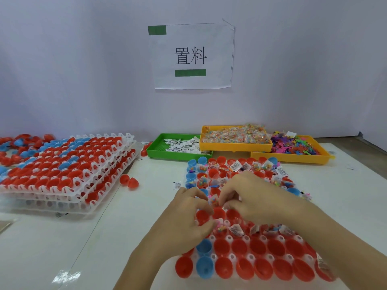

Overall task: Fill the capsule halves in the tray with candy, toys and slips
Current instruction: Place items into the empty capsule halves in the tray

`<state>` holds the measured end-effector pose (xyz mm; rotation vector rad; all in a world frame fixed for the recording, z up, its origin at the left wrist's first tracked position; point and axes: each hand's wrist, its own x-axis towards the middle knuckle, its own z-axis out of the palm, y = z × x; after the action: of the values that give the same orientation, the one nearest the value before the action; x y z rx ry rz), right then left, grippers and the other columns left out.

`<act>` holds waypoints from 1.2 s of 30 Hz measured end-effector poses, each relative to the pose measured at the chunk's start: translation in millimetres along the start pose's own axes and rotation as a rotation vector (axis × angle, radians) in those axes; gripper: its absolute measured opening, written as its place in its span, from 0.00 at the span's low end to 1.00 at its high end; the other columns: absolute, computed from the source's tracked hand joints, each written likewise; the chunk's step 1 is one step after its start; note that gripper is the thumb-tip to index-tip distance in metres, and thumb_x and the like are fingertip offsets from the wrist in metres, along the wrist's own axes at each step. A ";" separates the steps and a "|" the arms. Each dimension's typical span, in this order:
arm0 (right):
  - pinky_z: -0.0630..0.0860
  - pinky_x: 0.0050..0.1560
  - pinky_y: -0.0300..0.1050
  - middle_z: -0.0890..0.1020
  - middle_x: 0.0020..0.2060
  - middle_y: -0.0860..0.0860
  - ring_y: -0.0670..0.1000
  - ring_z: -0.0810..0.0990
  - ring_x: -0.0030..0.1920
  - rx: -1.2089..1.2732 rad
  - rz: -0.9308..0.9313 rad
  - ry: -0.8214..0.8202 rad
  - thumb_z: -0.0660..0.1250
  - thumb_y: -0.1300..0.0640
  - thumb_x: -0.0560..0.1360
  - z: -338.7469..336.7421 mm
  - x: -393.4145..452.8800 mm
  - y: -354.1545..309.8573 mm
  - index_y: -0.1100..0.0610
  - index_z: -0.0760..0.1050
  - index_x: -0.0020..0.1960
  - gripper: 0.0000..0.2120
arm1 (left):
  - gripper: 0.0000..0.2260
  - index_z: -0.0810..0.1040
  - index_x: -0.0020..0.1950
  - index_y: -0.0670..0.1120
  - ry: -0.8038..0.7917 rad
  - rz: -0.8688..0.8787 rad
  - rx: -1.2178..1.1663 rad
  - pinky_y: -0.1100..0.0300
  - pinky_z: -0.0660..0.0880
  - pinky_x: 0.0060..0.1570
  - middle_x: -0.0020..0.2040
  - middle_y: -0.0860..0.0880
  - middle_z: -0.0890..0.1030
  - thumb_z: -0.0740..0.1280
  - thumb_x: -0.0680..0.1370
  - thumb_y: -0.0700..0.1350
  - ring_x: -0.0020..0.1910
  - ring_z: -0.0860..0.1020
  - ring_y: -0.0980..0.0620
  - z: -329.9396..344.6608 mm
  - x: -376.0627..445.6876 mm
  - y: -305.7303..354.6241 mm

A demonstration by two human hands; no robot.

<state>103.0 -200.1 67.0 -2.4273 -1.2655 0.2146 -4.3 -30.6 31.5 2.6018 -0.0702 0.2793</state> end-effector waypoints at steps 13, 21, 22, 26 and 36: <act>0.70 0.43 0.22 0.84 0.41 0.38 0.32 0.79 0.44 0.095 0.165 0.518 0.71 0.60 0.76 -54.2 -41.1 79.3 0.48 0.85 0.46 0.08 | 0.03 0.83 0.44 0.54 0.175 -0.012 -0.126 0.72 0.68 0.47 0.47 0.61 0.79 0.70 0.76 0.51 0.50 0.75 0.64 -11.0 17.7 -5.6; 0.77 0.36 0.38 0.85 0.43 0.50 0.50 0.83 0.43 0.514 0.378 0.853 0.64 0.64 0.80 -44.9 -52.6 162.4 0.49 0.82 0.49 0.12 | 0.05 0.83 0.42 0.50 0.174 0.032 -0.156 0.69 0.77 0.37 0.39 0.56 0.83 0.69 0.77 0.46 0.35 0.80 0.59 -27.9 85.2 4.5; 0.77 0.34 0.37 0.85 0.42 0.51 0.51 0.83 0.42 0.564 0.401 0.891 0.64 0.64 0.81 -39.9 -51.0 171.2 0.49 0.82 0.49 0.12 | 0.03 0.82 0.44 0.51 0.146 0.048 -0.138 0.67 0.78 0.38 0.41 0.57 0.83 0.70 0.76 0.46 0.35 0.80 0.59 -28.9 99.1 7.6; 0.74 0.28 0.40 0.80 0.33 0.55 0.54 0.75 0.32 0.605 0.478 1.001 0.62 0.66 0.81 -17.9 -38.2 199.6 0.57 0.82 0.49 0.11 | 0.05 0.80 0.50 0.52 0.079 0.093 -0.080 0.62 0.78 0.35 0.43 0.56 0.81 0.71 0.76 0.49 0.32 0.80 0.55 -26.6 158.3 21.0; 0.65 0.26 0.43 0.74 0.21 0.48 0.51 0.69 0.26 0.638 0.481 0.990 0.62 0.64 0.81 0.1 -11.2 221.0 0.53 0.81 0.40 0.15 | 0.06 0.81 0.50 0.44 0.018 0.254 0.028 0.64 0.73 0.38 0.44 0.49 0.80 0.70 0.76 0.46 0.40 0.76 0.54 53.0 272.0 67.1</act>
<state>262.9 -322.8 -24.3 -1.7922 -0.1275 -0.3701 264.3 -114.2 77.2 2.6168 -0.3943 0.3962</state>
